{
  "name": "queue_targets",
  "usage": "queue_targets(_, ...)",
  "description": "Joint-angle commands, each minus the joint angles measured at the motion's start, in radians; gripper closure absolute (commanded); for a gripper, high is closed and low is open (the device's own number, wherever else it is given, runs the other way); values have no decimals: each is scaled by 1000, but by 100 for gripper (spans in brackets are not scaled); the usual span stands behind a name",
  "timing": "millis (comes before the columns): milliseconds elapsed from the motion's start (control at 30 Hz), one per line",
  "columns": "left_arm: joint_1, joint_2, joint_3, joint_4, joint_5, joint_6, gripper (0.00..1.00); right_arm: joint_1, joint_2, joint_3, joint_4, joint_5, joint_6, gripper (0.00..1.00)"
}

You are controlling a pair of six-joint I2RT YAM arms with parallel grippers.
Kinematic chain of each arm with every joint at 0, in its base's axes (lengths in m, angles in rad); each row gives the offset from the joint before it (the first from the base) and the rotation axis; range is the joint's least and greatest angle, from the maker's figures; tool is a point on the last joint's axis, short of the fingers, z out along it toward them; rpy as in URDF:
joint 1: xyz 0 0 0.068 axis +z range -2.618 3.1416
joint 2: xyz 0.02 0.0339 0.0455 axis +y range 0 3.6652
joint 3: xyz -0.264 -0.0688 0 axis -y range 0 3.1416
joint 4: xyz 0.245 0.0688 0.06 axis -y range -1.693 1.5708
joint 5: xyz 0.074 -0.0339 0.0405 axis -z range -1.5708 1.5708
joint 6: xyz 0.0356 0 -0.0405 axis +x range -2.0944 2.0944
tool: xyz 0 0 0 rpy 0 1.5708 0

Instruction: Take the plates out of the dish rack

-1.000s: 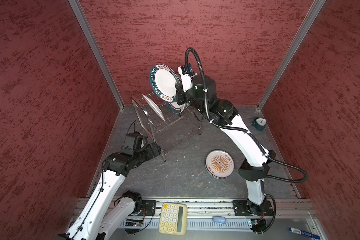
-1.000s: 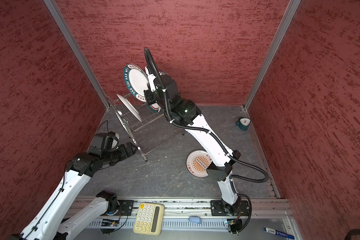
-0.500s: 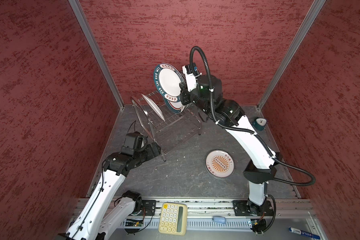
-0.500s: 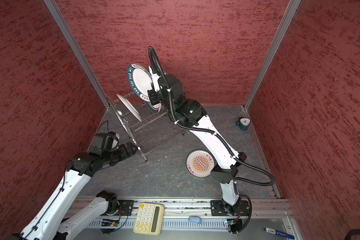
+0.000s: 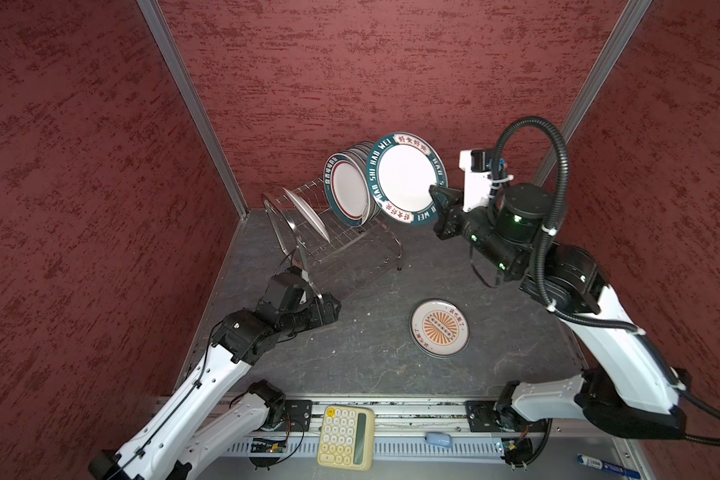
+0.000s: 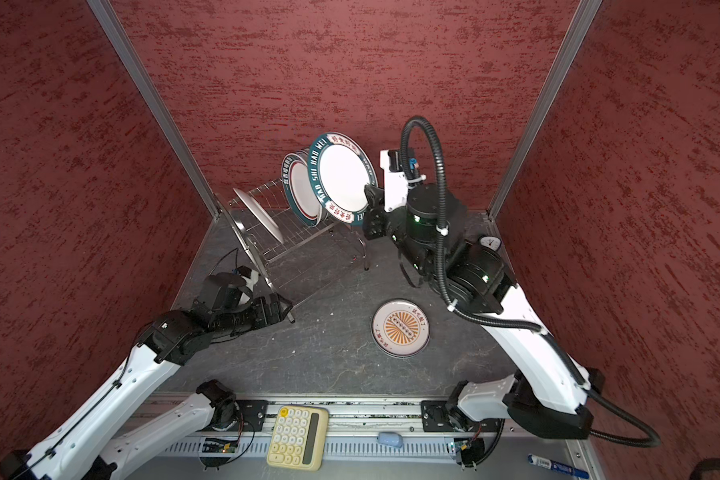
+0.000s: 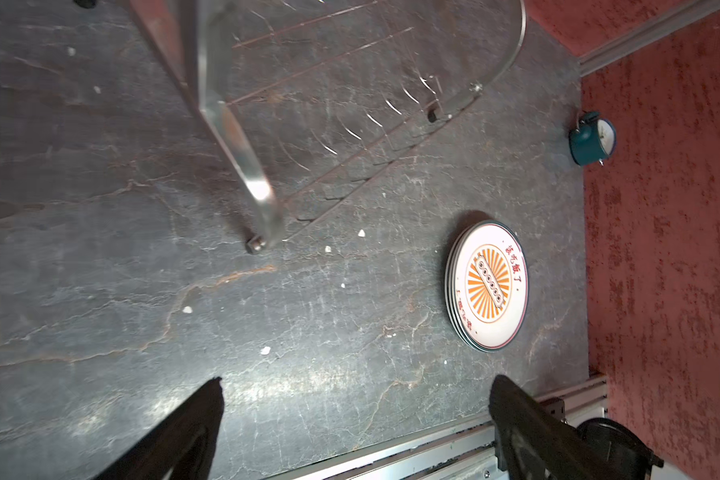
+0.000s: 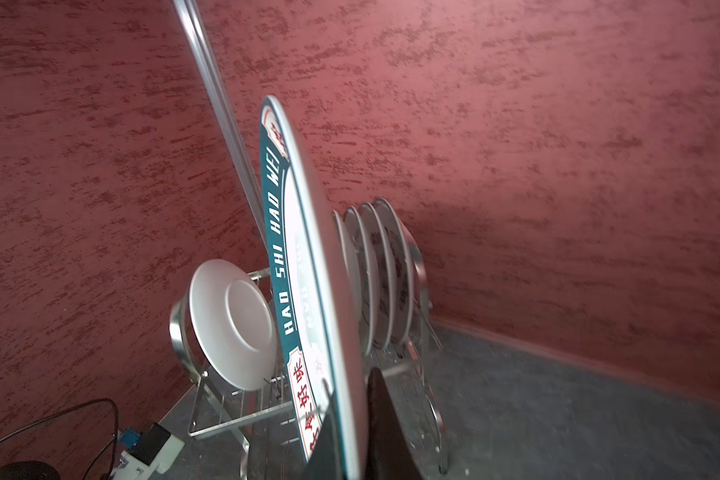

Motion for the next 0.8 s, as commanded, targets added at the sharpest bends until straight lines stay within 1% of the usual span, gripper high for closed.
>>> queue_targets(0,-102,34,-17,83,-85,-50,1,-13,-141,-177,-34,148,168,100)
queue_targets(100,-191,88,-19,135,-124,-69,0,-40,-272,-334,-121,202,297,100)
queue_targets(167,-233,122,-11,161,-144,-70,1,-74,-346,-424,-162,183,362,100)
queue_targets(200,-251,139,-6,177,-149,-65,1,-93,-379,-468,-176,152,394,100)
queue_targets(300,-283,174,5,233,-149,-46,1,-145,-437,-558,-207,39,472,100)
queue_targets(400,-291,194,-2,309,-127,-25,0,-187,-443,-616,-215,-107,517,100)
queue_targets(500,-290,203,-22,406,-77,-3,0,-225,-429,-654,-186,-251,536,100)
queue_targets(667,-276,243,-55,557,22,5,0,-299,-399,-689,-134,-450,540,100)
queue_targets(767,-265,270,-71,628,70,-2,0,-351,-383,-749,-44,-602,559,100)
